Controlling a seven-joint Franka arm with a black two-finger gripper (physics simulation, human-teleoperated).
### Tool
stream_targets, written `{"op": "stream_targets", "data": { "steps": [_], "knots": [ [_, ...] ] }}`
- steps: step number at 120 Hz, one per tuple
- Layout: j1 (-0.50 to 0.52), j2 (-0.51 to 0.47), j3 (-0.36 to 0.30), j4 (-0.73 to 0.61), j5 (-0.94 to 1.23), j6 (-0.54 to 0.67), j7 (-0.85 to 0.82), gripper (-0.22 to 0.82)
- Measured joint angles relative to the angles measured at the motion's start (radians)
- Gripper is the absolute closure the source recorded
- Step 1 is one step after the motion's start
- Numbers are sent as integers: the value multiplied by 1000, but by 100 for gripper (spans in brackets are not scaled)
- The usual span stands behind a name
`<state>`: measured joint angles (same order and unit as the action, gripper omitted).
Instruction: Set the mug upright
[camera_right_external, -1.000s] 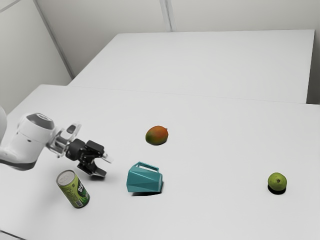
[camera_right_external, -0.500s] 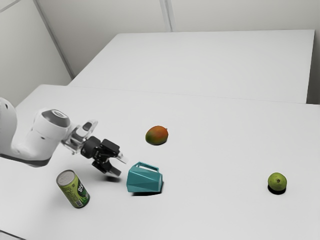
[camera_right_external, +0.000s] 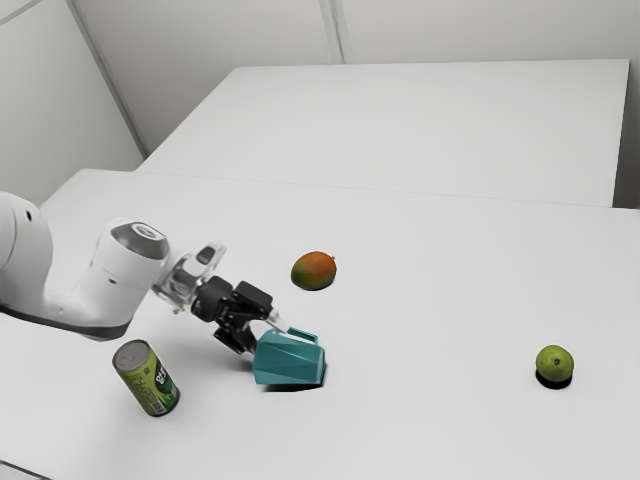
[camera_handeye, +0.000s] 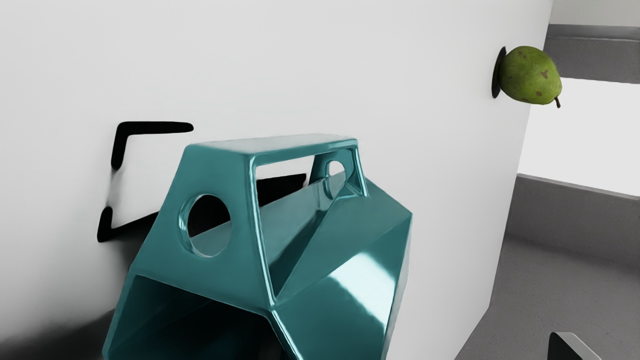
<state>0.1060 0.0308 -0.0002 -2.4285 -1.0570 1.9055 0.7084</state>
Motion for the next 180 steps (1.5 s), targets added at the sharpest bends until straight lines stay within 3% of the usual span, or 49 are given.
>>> {"op": "stream_targets", "data": {
  "steps": [23, 51, 71, 114, 151, 180],
  "knots": [
    [-5, 2, -37, 0, -16, 31, -29, 16],
    [-12, -1, -47, 0, -19, 49, -55, 55],
    [2, -11, -50, 1, -13, 53, -68, 69],
    [19, -89, -61, 28, 37, 66, -98, 76],
    [2, -237, -96, 52, 585, 217, -211, 77],
    [-8, -243, -130, 45, 881, 256, -326, 77]
  ]
}}
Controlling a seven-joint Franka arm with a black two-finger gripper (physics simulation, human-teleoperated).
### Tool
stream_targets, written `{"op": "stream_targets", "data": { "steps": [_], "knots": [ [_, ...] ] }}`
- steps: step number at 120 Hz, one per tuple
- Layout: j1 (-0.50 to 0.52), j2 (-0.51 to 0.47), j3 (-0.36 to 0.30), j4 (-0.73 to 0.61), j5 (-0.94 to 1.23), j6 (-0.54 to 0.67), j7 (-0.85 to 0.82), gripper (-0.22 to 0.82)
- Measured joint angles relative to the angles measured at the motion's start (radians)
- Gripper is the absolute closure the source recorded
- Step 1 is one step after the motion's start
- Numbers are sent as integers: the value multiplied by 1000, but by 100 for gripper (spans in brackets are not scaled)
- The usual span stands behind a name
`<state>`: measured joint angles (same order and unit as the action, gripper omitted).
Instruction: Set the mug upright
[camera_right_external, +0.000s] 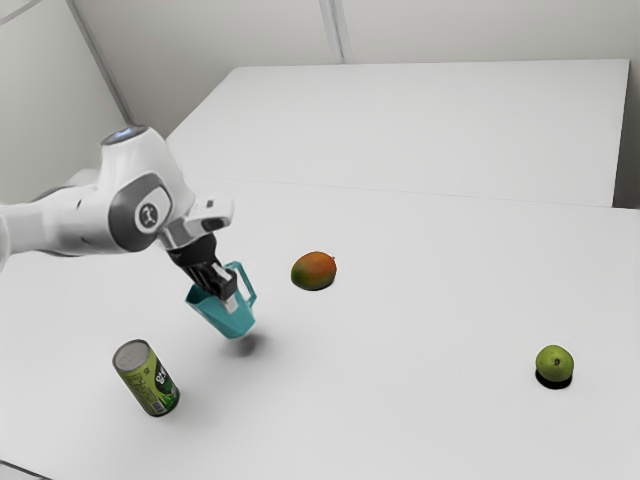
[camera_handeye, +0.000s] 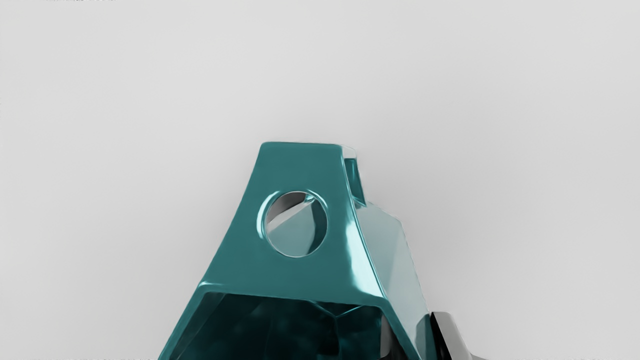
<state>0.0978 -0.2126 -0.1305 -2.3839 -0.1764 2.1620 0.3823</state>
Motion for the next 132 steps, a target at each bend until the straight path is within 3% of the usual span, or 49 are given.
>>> {"op": "stream_targets", "data": {
  "steps": [42, 132],
  "knots": [
    [-48, 35, -3, -1, 280, 33, -191, 77],
    [-70, 136, -3, 8, 311, 58, -434, 77]
  ]
}}
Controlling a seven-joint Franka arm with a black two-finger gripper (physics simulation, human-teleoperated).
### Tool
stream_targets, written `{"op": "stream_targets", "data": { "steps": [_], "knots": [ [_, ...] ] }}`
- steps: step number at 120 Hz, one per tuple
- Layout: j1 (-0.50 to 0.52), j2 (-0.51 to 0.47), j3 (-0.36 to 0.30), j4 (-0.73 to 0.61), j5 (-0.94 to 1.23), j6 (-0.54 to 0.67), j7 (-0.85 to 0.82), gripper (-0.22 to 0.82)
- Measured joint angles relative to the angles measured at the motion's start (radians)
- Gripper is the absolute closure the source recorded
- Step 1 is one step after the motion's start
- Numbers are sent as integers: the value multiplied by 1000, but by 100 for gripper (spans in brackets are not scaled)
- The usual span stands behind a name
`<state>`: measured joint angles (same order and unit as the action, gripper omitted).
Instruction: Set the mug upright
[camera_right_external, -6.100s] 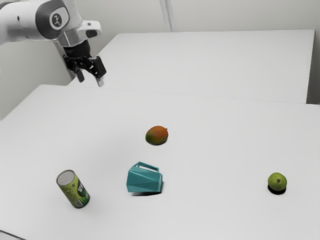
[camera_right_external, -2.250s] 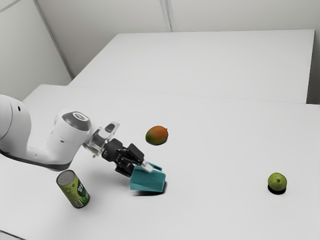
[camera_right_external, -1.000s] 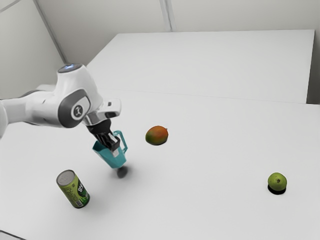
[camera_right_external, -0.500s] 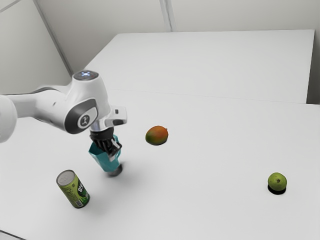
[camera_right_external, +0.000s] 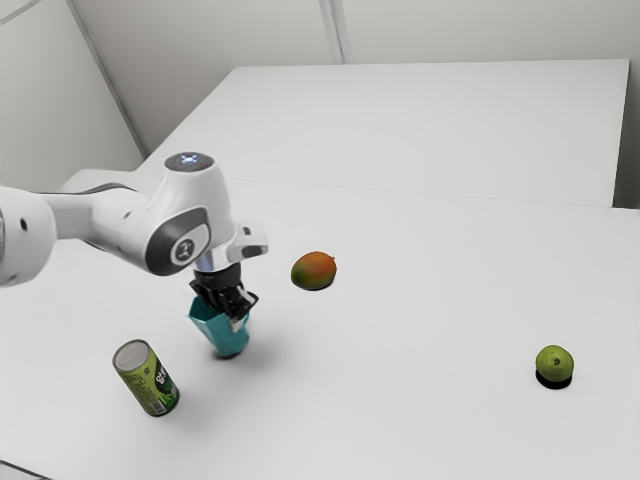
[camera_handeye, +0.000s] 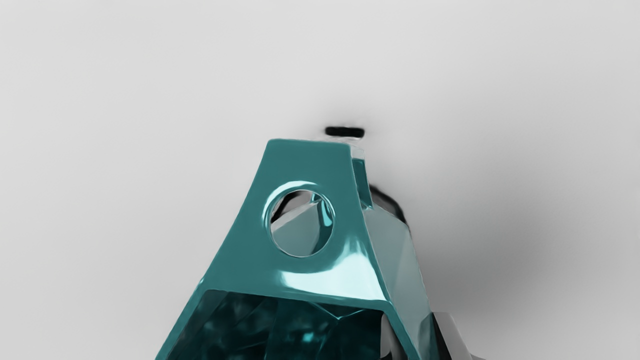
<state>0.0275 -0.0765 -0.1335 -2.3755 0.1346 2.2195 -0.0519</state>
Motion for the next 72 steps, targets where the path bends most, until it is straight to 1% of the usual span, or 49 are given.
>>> {"op": "stream_targets", "data": {
  "steps": [25, 55, 59, 72],
  "knots": [
    [-17, 30, 0, 23, -6, 36, -34, 77],
    [-21, 56, -1, 47, -9, 51, -63, 77],
    [-22, 57, -1, 48, -13, 52, -64, 72],
    [-25, 58, 0, 49, -23, 53, -65, 47]
  ]
}}
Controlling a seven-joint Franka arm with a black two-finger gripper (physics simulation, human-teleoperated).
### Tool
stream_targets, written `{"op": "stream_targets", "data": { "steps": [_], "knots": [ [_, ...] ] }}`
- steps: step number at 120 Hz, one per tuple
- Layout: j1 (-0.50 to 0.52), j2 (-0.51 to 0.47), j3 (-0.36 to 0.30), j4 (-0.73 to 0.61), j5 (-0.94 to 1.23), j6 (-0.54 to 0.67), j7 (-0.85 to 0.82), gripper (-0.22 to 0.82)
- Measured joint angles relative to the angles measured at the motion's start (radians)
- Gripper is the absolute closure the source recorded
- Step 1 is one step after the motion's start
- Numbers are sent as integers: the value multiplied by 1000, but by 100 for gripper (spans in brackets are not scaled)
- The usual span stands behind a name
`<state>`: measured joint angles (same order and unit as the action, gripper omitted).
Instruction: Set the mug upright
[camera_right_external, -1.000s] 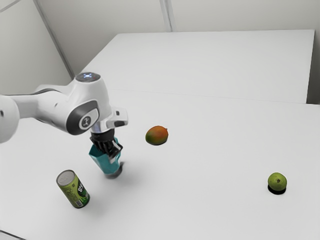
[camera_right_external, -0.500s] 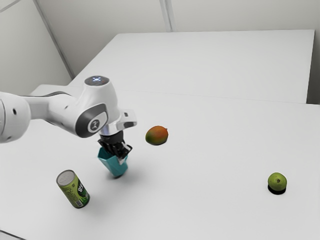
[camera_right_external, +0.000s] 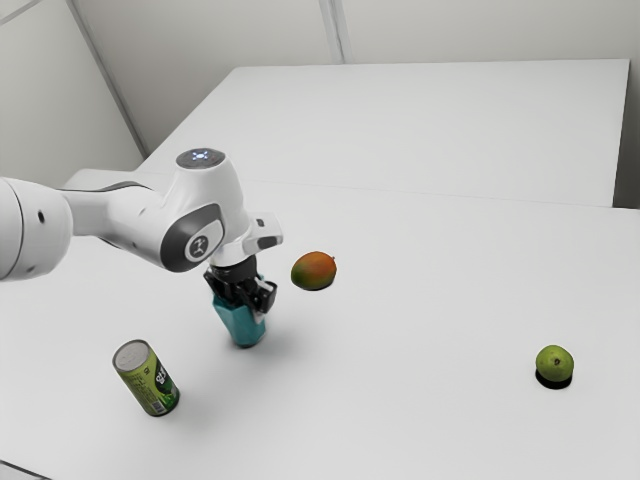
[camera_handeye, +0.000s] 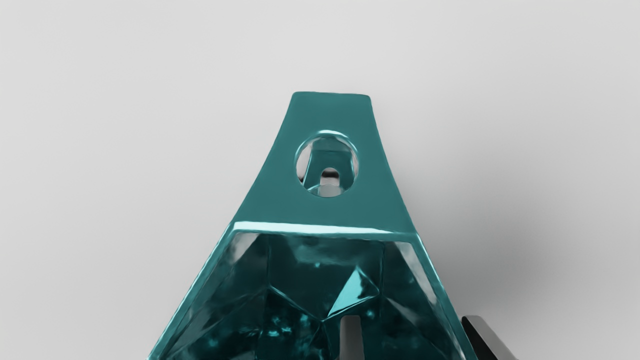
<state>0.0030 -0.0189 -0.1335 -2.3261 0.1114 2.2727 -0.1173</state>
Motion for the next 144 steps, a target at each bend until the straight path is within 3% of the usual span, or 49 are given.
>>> {"op": "stream_targets", "data": {
  "steps": [19, 43, 56, 81, 108, 144],
  "knots": [
    [-3, -9, 0, 0, -7, 1, -1, 24],
    [-1, -60, 0, 0, -15, 1, -3, 10],
    [0, -67, -1, 44, -32, -8, -2, 7],
    [-12, 42, -2, 381, -133, -161, 37, 2],
    [0, -11, 3, 534, -171, -354, 137, 1],
    [95, 12, 15, 731, -168, -544, 250, 0]
  ]
}}
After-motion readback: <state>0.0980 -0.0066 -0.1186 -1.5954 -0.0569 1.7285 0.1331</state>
